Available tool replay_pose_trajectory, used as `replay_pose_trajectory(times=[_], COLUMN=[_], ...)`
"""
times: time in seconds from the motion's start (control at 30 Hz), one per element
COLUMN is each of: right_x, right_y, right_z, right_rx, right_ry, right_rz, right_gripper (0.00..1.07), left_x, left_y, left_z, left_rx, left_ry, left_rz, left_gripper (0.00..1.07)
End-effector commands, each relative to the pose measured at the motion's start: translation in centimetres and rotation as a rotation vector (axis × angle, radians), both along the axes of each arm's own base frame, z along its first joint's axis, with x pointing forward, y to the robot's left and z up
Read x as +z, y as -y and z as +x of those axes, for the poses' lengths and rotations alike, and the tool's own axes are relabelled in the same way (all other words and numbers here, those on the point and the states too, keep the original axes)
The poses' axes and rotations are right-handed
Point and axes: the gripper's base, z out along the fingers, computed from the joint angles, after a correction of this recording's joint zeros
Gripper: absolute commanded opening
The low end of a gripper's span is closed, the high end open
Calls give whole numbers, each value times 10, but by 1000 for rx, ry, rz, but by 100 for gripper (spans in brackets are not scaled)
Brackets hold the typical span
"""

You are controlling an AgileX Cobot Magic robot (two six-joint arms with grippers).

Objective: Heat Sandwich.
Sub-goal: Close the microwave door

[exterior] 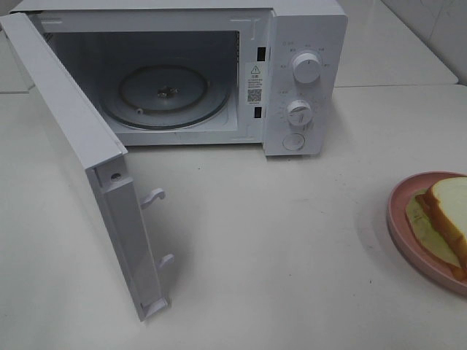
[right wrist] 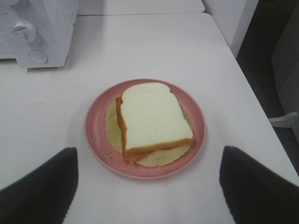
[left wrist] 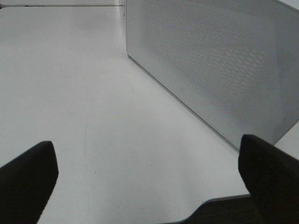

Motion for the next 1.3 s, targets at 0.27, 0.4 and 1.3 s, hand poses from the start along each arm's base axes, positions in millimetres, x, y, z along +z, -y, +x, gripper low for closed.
replay_pose_trajectory(times=[0.27, 0.4, 1.3], right_x=[0, 0, 0], right_y=[0, 0, 0], right_z=[-3, -3, -3], right_rx=[0, 0, 0], right_ry=[38, 38, 38], right_rz=[-6, -6, -4], right_gripper=[76, 76, 76], left_x=[0, 0, 0], left_y=[0, 0, 0], left_z=[0, 0, 0], left_rx=[1, 1, 1], left_ry=[15, 15, 15], left_rz=[1, 1, 1], left_gripper=[98, 98, 98])
